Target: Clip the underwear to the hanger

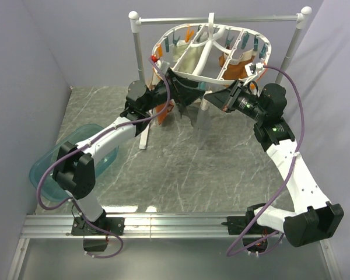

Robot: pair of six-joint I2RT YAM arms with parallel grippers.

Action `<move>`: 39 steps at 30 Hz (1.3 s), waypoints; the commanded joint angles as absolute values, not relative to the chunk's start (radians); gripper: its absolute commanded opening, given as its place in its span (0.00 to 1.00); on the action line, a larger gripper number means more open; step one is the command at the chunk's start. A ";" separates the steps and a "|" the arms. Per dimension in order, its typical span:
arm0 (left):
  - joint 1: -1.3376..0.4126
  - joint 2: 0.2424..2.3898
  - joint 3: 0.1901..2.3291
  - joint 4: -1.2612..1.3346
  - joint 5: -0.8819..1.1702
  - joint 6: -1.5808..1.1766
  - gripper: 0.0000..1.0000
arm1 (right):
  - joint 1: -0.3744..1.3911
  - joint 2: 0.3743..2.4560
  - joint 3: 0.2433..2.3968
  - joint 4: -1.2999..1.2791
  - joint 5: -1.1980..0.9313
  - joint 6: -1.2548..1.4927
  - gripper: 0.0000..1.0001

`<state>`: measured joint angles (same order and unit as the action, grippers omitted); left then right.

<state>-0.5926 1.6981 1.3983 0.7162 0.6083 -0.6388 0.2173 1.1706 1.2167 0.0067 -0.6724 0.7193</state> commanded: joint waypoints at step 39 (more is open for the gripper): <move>-0.540 1.322 1.236 0.204 0.486 -0.489 0.86 | 0.176 1.020 1.092 -0.196 -0.350 0.339 0.39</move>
<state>-0.5701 1.3563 1.1732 0.3099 0.5278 -0.4656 0.1951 1.0687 1.1004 -0.1913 -0.4004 0.3882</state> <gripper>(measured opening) 0.834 0.378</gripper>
